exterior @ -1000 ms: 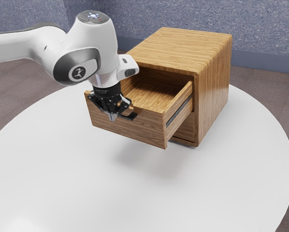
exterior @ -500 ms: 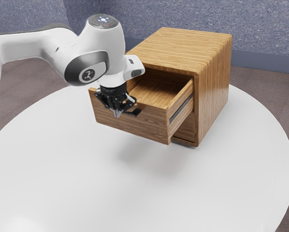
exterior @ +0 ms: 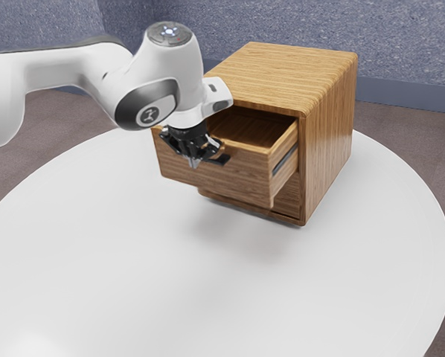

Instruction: Push the drawer handle with one arm to close the drawer

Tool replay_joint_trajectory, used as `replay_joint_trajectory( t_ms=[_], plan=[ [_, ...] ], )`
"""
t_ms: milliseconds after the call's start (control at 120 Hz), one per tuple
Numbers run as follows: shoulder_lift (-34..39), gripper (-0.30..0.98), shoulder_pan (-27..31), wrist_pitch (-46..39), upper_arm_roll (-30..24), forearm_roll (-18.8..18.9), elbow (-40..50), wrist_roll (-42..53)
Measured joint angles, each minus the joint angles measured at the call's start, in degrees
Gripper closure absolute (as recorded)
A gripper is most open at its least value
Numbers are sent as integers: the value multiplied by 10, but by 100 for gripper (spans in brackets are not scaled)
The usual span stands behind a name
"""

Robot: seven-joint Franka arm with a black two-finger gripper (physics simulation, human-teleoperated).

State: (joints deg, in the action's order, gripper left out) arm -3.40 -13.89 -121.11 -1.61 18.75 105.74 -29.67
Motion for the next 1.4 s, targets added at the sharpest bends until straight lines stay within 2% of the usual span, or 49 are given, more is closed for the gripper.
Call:
replay_joint_trajectory(
  t_ms=[375,1400],
  plan=[
    [-35,79,8,-56,-1,18,-24,0],
    [-155,79,37,-138,-7,57,-150,28]
  ],
)
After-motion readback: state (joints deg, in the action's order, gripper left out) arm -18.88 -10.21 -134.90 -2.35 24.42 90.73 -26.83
